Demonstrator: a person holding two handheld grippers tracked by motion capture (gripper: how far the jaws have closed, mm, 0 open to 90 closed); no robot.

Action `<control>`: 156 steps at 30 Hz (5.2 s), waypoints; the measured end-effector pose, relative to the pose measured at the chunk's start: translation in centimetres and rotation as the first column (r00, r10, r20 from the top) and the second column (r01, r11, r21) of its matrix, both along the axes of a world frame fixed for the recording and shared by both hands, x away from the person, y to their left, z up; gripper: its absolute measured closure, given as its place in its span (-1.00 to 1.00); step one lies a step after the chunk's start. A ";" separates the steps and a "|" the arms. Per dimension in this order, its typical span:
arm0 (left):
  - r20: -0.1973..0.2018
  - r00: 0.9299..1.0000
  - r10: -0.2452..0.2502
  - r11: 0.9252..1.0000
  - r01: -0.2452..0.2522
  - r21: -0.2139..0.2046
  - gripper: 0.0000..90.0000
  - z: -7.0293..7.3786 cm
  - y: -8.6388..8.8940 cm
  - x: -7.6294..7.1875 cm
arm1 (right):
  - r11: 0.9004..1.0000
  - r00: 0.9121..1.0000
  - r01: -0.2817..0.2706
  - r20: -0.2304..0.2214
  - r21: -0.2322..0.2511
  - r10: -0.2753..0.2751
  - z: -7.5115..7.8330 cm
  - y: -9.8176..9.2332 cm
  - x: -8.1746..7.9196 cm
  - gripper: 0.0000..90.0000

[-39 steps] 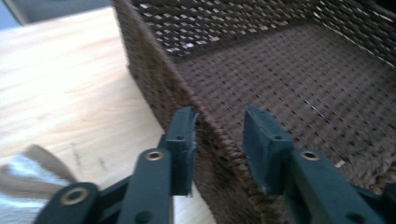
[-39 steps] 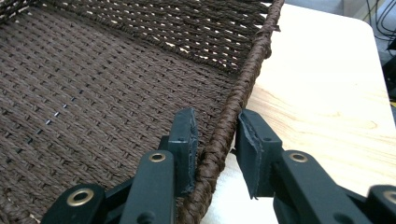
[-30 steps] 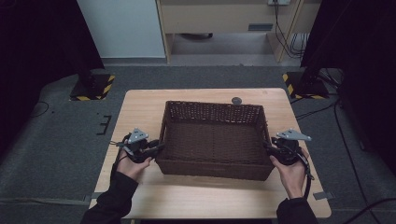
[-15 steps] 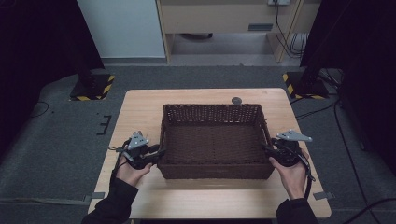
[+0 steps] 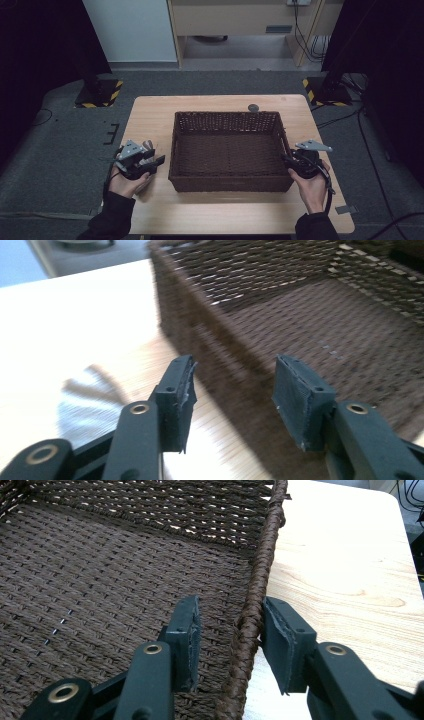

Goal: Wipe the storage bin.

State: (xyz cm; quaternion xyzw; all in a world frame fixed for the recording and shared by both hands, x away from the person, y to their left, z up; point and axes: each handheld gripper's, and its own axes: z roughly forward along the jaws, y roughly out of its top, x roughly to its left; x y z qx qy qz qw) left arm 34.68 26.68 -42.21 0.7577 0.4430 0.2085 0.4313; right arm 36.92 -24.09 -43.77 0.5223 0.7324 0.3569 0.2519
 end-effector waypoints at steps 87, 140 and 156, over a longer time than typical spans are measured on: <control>-0.037 0.999 0.030 0.998 -0.032 -0.060 0.50 -3.6 2.1 9.8 | 0.998 0.997 -0.064 -0.043 -0.010 0.064 -0.5 0.7 0.6 0.55; -0.138 0.984 -0.112 0.988 0.125 0.090 0.49 -6.8 -0.6 7.1 | 0.998 0.997 -0.067 -0.027 0.005 0.068 -0.2 0.7 0.1 0.25; -0.032 0.987 -0.159 0.987 0.160 0.017 0.50 -1.1 0.7 5.6 | 0.993 0.993 -0.117 -0.013 -0.027 0.116 0.2 -0.3 0.3 0.54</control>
